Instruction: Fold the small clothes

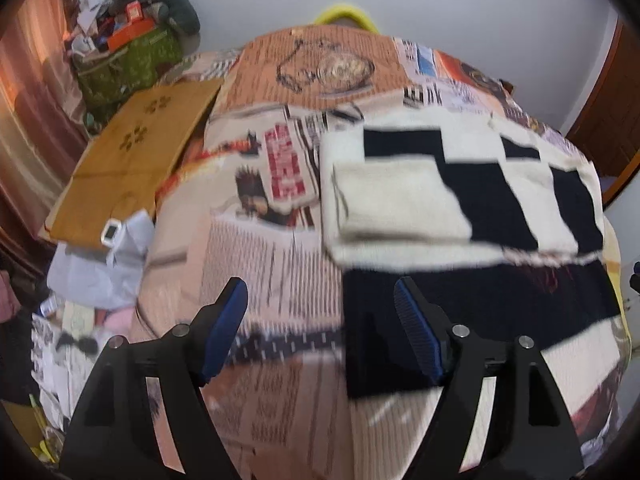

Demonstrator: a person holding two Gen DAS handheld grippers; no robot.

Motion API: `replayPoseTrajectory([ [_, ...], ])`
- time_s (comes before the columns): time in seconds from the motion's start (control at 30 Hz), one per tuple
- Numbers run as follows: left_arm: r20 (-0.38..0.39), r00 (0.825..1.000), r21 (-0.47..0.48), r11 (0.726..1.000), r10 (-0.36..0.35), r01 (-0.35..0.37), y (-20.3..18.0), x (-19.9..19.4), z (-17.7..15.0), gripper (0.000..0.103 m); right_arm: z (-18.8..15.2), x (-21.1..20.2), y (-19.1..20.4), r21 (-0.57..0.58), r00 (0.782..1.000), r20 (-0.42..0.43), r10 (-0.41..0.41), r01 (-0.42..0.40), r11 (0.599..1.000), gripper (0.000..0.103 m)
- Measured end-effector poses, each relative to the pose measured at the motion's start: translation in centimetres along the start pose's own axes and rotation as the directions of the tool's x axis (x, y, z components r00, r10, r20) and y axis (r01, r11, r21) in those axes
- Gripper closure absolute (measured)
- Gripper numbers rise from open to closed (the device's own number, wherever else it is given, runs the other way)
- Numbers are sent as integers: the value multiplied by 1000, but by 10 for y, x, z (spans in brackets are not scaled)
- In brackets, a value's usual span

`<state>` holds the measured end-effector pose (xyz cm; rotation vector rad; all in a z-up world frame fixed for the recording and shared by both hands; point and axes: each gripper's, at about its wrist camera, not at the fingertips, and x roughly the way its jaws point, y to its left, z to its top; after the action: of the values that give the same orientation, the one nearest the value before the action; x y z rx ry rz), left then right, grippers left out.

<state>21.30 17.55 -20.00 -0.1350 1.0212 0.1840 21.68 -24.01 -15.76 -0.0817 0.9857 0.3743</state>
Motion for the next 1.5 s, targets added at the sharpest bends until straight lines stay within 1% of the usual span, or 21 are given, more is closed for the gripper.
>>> replayPoseTrajectory([
  [0.13, -60, 998, -9, 1000, -27, 26, -5, 6, -29, 28, -24, 5, 0, 43, 999, -46, 28, -26, 999, 37],
  [0.27, -83, 995, -6, 998, -56, 56, -12, 3, -55, 28, -46, 9, 3, 83, 995, -80, 67, -60, 995, 37],
  [0.4, -118, 987, -18, 994, -106, 105, -17, 6, -69, 28, -60, 16, 7, 99, 991, -103, 85, -74, 992, 37],
  [0.5, -112, 984, -52, 990, -139, 134, -16, 6, -75, 29, -63, 18, 6, 139, 990, -93, 111, -97, 986, 37],
  [0.53, -110, 983, -66, 988, -148, 141, -15, 6, -76, 30, -63, 19, 5, 149, 989, -93, 119, -104, 983, 38],
  [0.57, -106, 982, -76, 986, -159, 151, -14, 5, -77, 34, -64, 19, 5, 156, 988, -90, 127, -111, 981, 41],
  [0.6, -100, 980, -80, 983, -171, 163, -15, 4, -79, 40, -65, 20, 5, 164, 986, -88, 140, -124, 979, 48],
  [0.63, -94, 979, -80, 982, -181, 174, -16, 3, -80, 45, -65, 20, 6, 167, 984, -88, 156, -139, 976, 53],
  [0.67, -92, 977, -79, 980, -192, 185, -18, 2, -80, 54, -65, 20, 7, 163, 983, -87, 162, -146, 976, 57],
  [0.7, -91, 974, -78, 977, -207, 200, -20, 1, -81, 64, -64, 19, 8, 155, 983, -84, 166, -151, 976, 67],
  [0.73, -91, 973, -75, 976, -212, 205, -23, 0, -80, 68, -64, 19, 10, 152, 982, -82, 171, -157, 976, 76],
  [0.8, -88, 973, -56, 976, -215, 211, -30, -2, -80, 83, -62, 18, 14, 149, 982, -77, 174, -162, 976, 88],
  [0.87, -84, 974, -43, 977, -210, 207, -35, -4, -78, 89, -59, 17, 17, 134, 984, -68, 163, -153, 979, 92],
  [1.03, -49, 986, -15, 987, -159, 158, -41, -11, -69, 92, -49, 9, 21, 95, 989, -21, 148, -145, 985, 95],
  [1.07, -33, 988, -14, 989, -151, 150, -42, -14, -65, 92, -45, 6, 21, 89, 989, -8, 145, -144, 986, 96],
  [1.17, 52, 989, 0, 990, -140, 140, -42, -30, -48, 92, -29, -3, 23, 66, 989, 40, 145, -147, 987, 96],
  [1.33, 147, 980, 19, 990, -138, 136, -46, -50, -11, 93, 2, -15, 28, 13, 983, 114, 142, -144, 989, 96],
  [1.47, 201, 971, 36, 991, -131, 126, -53, -53, 23, 93, 30, -15, 30, -17, 978, 162, 134, -133, 991, 96],
  [1.5, 215, 968, 40, 992, -127, 121, -55, -52, 33, 95, 37, -13, 30, -17, 976, 174, 131, -130, 991, 96],
])
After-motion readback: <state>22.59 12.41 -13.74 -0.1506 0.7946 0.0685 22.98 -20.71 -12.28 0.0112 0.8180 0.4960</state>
